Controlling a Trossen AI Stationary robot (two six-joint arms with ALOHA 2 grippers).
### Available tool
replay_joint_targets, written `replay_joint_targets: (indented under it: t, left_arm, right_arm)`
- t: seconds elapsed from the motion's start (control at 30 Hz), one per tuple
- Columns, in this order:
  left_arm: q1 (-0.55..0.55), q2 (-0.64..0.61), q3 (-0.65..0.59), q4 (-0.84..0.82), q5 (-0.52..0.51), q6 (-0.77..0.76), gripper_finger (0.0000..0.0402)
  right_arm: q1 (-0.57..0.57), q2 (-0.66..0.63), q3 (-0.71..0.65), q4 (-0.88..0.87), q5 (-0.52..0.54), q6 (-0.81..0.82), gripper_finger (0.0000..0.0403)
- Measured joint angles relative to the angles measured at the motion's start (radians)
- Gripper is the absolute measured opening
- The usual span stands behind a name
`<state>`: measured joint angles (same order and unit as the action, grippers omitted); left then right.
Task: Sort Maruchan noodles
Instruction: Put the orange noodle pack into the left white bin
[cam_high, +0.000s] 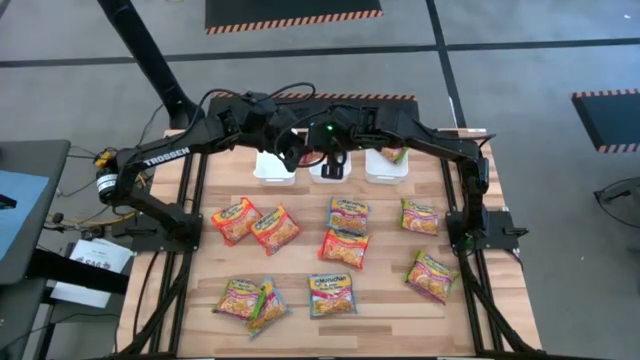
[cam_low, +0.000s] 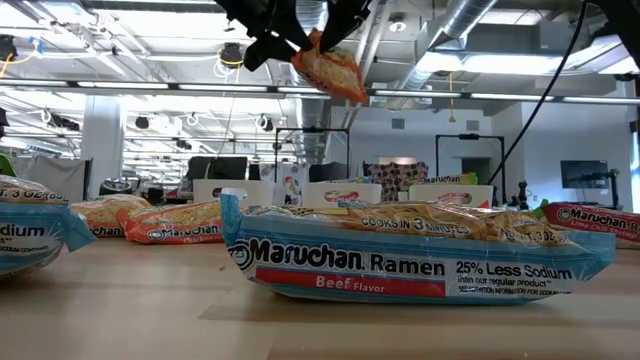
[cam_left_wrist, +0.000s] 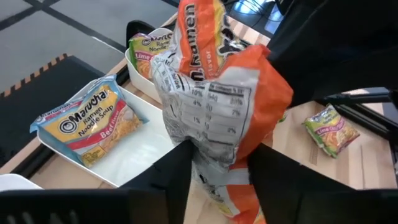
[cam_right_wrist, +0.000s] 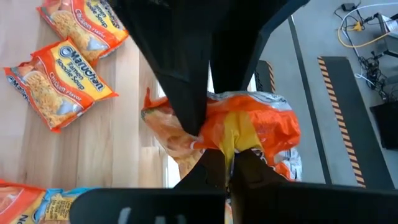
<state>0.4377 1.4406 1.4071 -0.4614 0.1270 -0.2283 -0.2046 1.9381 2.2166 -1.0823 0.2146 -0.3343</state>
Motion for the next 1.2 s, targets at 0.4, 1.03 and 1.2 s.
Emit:
replay_joint_targets:
  t: [0.4,1.03,1.2]
  left_arm:
    - [0.0,0.001,0.0,0.002,-0.001,0.036,0.0007]
    - [0.079,0.0,-0.001,-0.126,-0.017,0.123,0.0]
    - [0.143,0.0,-0.001,-0.163,-0.03,0.164,0.0]
  right_arm:
    - [0.001,0.0,0.0,-0.013,-0.004,0.001,0.0029]
    - [0.002,-0.024,0.0,-0.026,0.13,-0.01,0.0142]
    - [-0.019,-0.073,0.0,-0.06,0.135,-0.013,0.0148]
